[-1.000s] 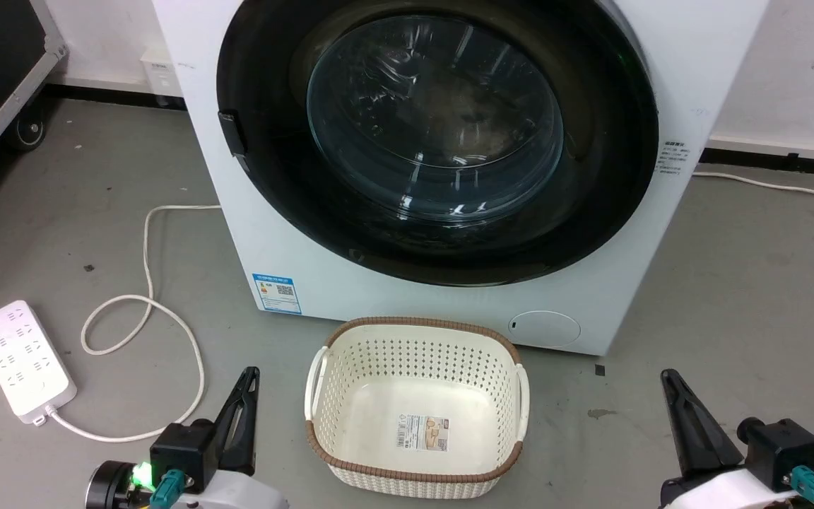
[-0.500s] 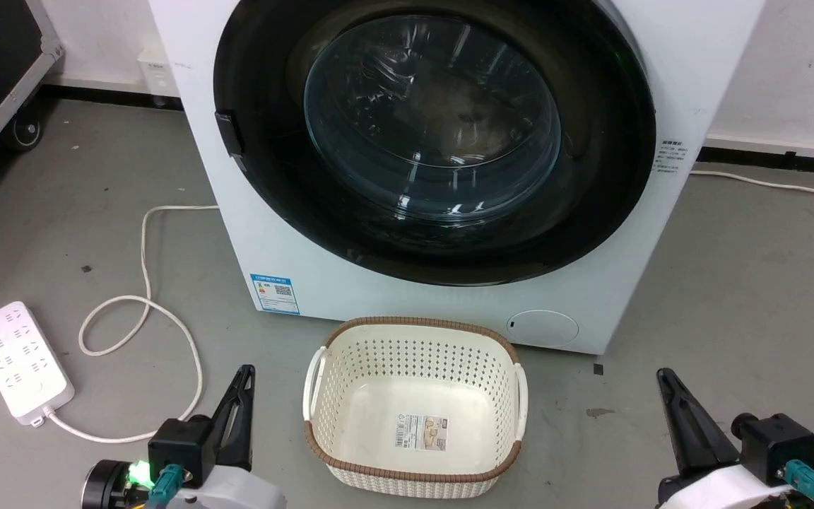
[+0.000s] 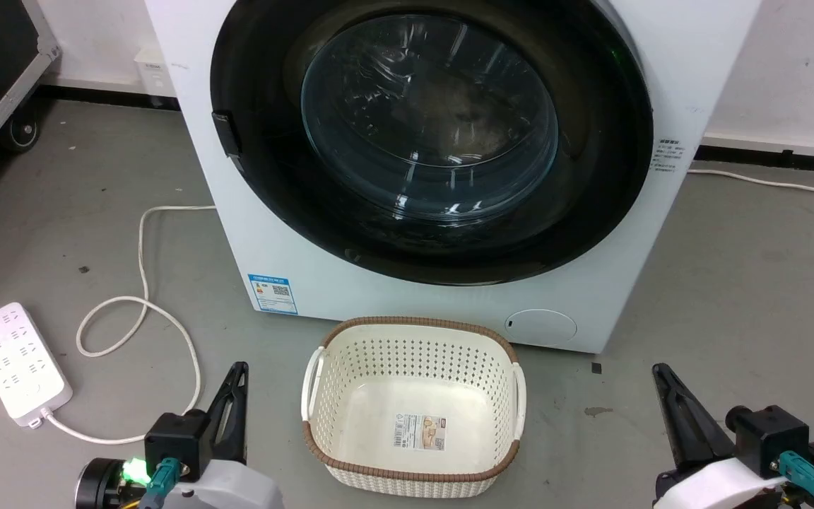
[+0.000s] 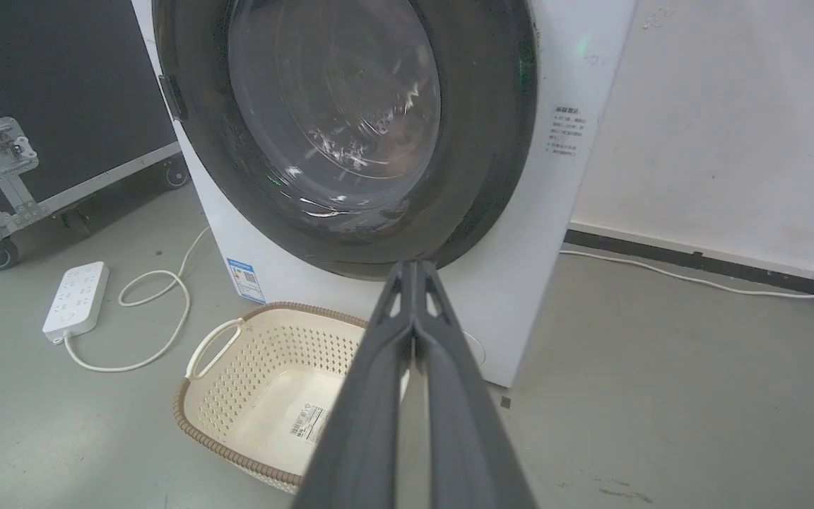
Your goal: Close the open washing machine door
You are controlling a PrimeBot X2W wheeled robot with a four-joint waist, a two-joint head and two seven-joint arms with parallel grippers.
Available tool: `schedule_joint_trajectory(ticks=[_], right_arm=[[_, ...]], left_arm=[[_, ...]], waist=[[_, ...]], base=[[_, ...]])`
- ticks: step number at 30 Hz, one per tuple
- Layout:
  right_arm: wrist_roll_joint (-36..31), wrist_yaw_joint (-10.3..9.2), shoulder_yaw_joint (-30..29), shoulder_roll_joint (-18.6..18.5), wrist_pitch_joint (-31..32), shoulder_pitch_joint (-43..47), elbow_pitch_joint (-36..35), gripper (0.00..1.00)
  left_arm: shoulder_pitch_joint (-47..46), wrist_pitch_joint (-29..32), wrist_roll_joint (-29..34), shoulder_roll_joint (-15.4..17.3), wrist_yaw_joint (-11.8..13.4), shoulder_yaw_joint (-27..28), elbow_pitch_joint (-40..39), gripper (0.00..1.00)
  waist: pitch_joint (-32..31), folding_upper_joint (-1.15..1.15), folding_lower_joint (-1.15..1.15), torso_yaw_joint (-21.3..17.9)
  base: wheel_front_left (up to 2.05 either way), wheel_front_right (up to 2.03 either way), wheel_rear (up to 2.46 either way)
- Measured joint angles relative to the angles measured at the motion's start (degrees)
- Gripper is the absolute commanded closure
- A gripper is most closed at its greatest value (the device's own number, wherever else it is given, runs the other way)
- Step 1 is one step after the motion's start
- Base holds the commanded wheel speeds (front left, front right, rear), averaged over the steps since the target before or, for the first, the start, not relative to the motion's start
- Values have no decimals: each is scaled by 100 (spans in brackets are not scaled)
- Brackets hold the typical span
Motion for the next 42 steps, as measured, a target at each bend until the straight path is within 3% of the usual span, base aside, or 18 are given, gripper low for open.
schedule_joint_trajectory(ticks=[42], right_arm=[[-205,0,80,1,459,-118,-198,100]], left_arm=[[-35,467,181,-98,168,174,-196,100]], waist=[[14,0,0,-68]], base=[[0,0,0]])
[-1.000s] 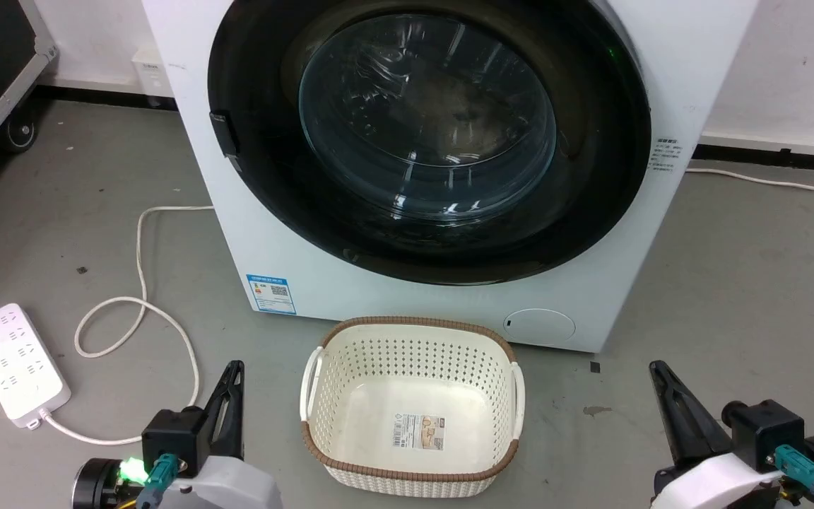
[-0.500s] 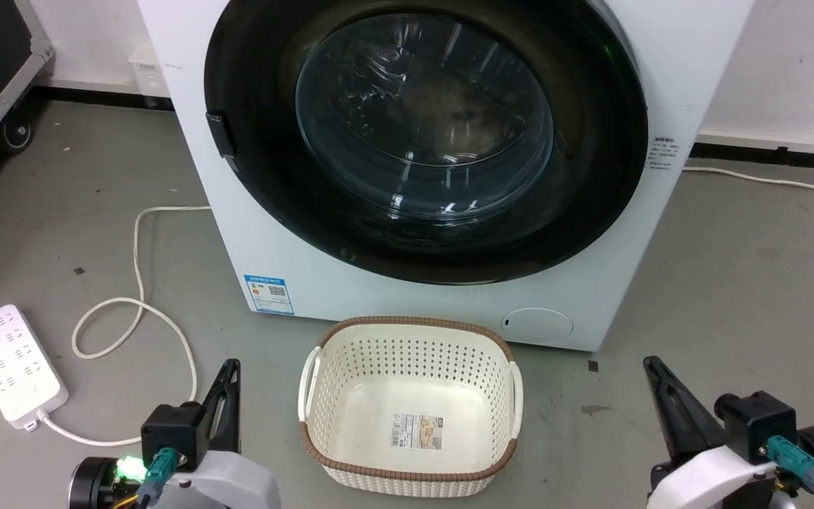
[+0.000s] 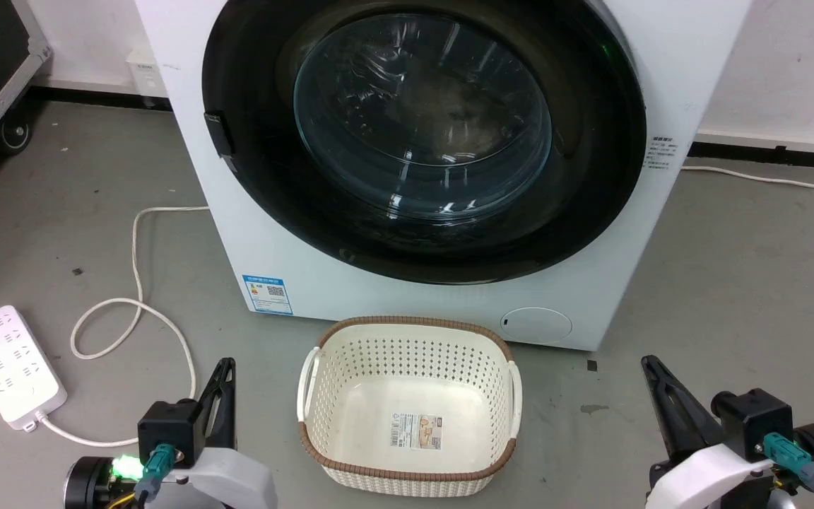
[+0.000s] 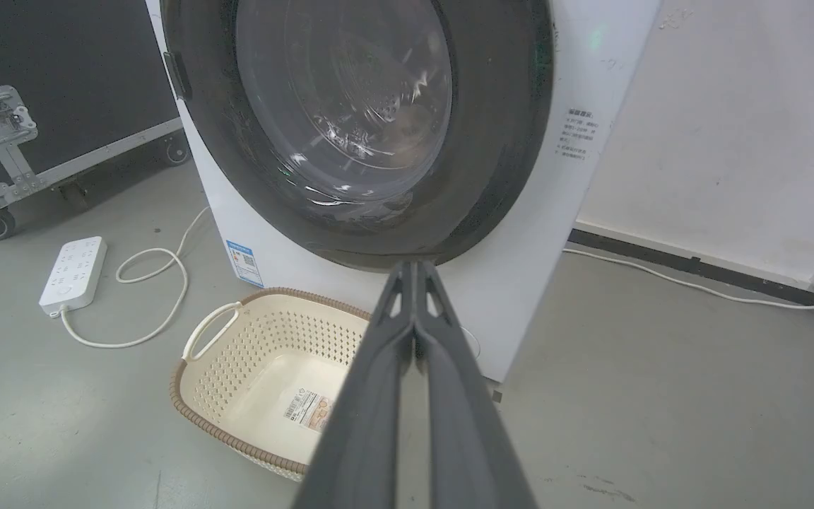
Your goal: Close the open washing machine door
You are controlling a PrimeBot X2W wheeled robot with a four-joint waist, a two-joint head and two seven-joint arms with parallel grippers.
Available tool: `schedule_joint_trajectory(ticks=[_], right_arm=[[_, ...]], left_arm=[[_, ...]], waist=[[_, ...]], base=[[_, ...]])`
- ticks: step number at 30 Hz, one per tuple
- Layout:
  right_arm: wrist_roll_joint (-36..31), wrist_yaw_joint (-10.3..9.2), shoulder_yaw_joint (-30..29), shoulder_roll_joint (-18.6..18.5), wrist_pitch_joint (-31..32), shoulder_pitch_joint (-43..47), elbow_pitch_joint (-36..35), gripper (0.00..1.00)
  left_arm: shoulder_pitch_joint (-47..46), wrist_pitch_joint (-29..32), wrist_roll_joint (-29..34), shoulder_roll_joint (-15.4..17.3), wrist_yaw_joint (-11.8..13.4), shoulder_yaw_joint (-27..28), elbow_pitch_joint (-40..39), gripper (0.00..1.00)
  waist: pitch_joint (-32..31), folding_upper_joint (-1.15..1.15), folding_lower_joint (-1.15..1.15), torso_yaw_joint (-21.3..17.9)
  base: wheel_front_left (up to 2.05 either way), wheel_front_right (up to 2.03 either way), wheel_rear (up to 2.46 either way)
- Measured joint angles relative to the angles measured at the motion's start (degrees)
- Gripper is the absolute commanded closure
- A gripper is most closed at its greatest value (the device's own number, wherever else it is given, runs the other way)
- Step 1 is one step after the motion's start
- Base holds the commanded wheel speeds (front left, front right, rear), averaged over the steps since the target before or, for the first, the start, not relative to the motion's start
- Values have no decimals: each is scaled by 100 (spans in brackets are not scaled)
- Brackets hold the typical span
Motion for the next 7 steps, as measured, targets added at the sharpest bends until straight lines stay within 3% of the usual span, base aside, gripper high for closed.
schedule_joint_trajectory(ticks=[7], right_arm=[[0,0,2,1,0,0,0,100]], left_arm=[[-1,0,0,-2,0,7,-1,100]], waist=[[0,0,0,0]], base=[[0,0,0]])
